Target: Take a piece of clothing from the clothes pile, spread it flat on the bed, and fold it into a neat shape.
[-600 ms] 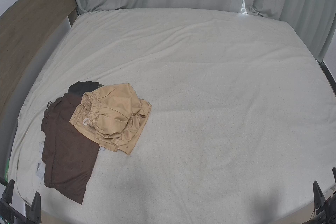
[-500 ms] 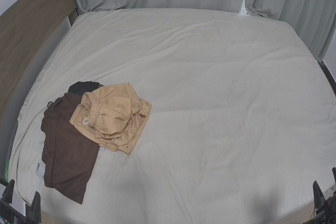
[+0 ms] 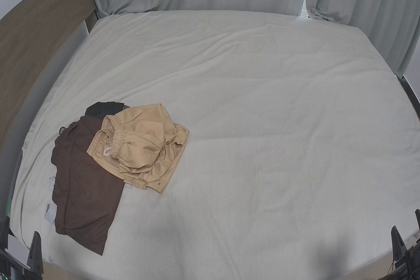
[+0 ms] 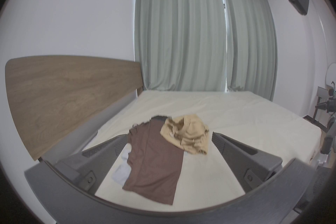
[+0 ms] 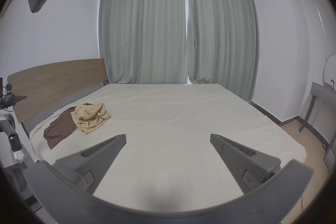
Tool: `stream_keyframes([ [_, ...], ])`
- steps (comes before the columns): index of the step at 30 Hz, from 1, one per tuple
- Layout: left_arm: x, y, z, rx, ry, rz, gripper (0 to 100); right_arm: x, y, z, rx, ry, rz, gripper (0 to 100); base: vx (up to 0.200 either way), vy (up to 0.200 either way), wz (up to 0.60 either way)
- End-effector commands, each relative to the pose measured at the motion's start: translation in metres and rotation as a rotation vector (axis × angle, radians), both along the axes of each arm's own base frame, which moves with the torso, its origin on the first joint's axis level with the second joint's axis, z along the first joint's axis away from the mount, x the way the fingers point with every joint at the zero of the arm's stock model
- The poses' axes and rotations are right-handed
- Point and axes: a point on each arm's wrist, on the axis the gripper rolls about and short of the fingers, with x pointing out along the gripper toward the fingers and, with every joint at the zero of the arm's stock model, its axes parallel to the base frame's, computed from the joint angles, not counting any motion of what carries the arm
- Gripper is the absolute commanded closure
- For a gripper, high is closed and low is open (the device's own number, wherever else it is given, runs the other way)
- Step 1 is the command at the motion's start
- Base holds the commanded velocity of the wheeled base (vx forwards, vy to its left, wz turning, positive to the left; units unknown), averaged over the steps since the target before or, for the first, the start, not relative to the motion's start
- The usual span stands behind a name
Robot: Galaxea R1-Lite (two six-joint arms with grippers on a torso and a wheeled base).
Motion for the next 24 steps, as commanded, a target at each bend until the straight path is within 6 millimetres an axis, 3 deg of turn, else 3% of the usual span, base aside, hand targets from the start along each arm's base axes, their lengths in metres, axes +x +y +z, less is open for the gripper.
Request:
stream_keyframes([
  [1,-0.001,0.0,-0.001,0.008,-0.037,0.007,0,0.0,0.0,-0.005,-0.001,0.001,0.001,0,0.0,0.0,0.0],
  [6,-0.001,0.0,-0.002,0.011,0.0,-0.014,0,0.0,0.0,-0.005,0.001,0.001,0.001,0,0.0,0.0,0.0],
  [15,0.0,-0.001,0.034,0.004,0.016,-0.139,0,0.0,0.0,-0.005,0.001,0.001,0.003,0,0.0,0.0,0.0],
  [24,0.012,-0.002,0.038,0.004,0.107,-0.252,0,0.0,0.0,-0.005,-0.007,0.001,0.003,0,0.0,0.0,0.0],
])
